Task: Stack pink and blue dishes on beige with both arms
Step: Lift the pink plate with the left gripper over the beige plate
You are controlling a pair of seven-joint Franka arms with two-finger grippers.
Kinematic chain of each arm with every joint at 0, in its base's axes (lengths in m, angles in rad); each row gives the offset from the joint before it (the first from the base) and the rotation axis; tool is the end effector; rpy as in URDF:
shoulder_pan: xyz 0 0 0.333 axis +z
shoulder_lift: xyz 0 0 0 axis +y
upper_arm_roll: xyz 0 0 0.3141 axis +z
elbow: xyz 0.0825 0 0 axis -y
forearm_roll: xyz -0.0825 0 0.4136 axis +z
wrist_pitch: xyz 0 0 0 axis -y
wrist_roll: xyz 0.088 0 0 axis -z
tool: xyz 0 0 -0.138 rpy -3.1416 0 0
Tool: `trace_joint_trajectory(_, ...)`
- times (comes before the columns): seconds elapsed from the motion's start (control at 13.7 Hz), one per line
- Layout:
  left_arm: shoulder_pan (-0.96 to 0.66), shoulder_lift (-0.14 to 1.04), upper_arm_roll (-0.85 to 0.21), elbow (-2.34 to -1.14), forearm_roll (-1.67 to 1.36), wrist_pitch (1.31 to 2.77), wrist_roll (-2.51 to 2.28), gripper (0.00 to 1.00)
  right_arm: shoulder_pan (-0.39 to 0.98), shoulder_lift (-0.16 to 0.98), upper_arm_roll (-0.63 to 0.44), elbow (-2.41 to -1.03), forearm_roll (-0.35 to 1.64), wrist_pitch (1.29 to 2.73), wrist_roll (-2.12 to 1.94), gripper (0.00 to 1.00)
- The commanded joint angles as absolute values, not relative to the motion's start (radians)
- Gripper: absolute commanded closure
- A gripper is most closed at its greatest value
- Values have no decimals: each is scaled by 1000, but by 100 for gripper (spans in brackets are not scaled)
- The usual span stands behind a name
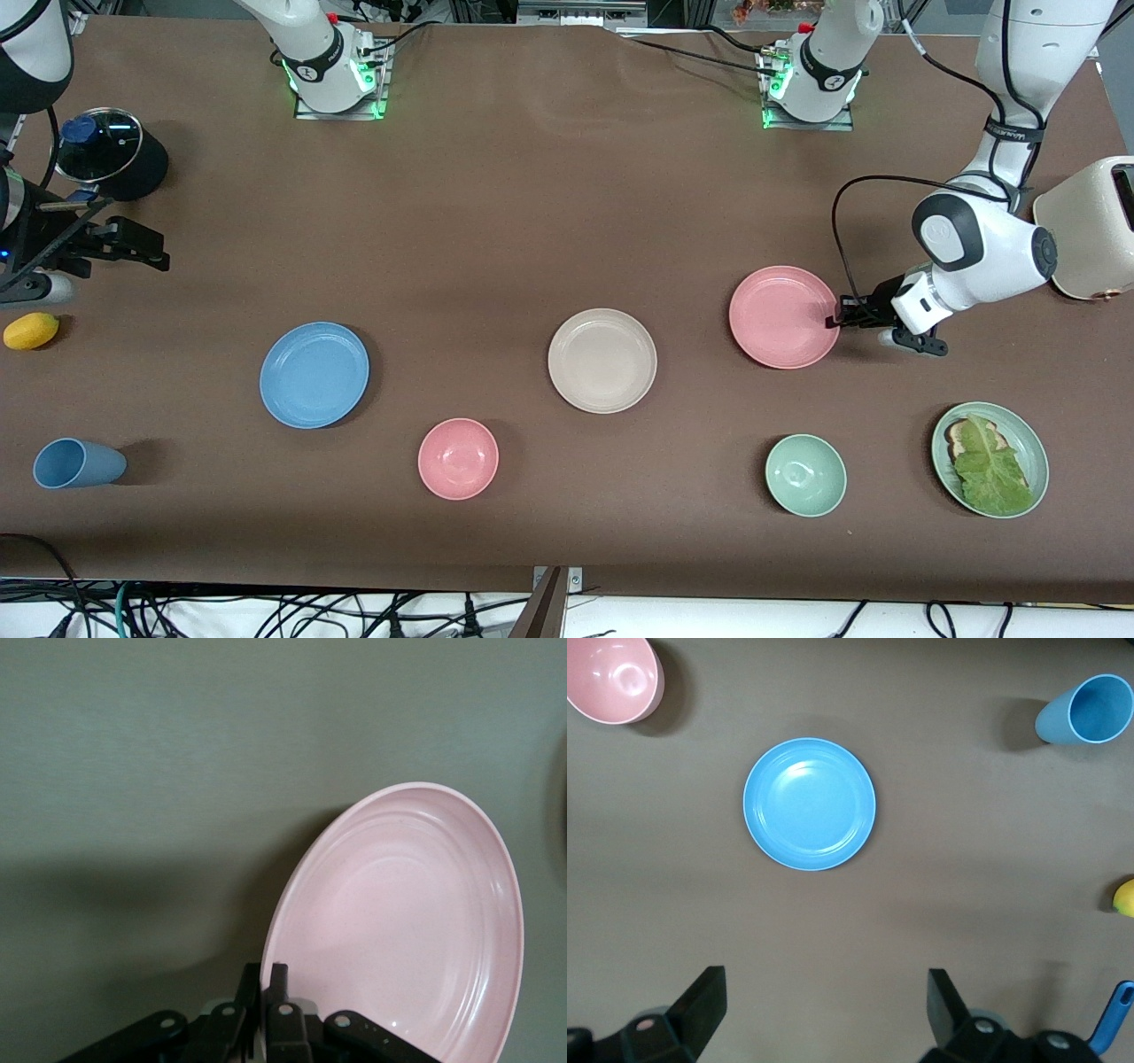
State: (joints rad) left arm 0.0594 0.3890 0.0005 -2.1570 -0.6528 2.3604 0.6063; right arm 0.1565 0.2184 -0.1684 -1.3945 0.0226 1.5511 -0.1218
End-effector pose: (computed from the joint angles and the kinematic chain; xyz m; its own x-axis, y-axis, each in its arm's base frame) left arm 0.5630 0.0127 0.1484 0.9989 -0.0385 -0.0248 -0.0241 -0.9017 0.4317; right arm 0.6440 0.0057 0.5453 0.9919 0.1119 -0.0600 0.1125 -0.9936 0.0065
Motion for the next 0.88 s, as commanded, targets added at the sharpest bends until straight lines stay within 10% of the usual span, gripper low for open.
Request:
trace_joint_trajectory(0.0,22,353,5,-2103,-684,2254,474,100,150,216,-166,-1384,29,1540,-121,0)
trace_joint_trajectory(0.8,-258,429,-66,-1878,-684,2285,-1,100,152,229,-164,-1384,40,1542,-138,0)
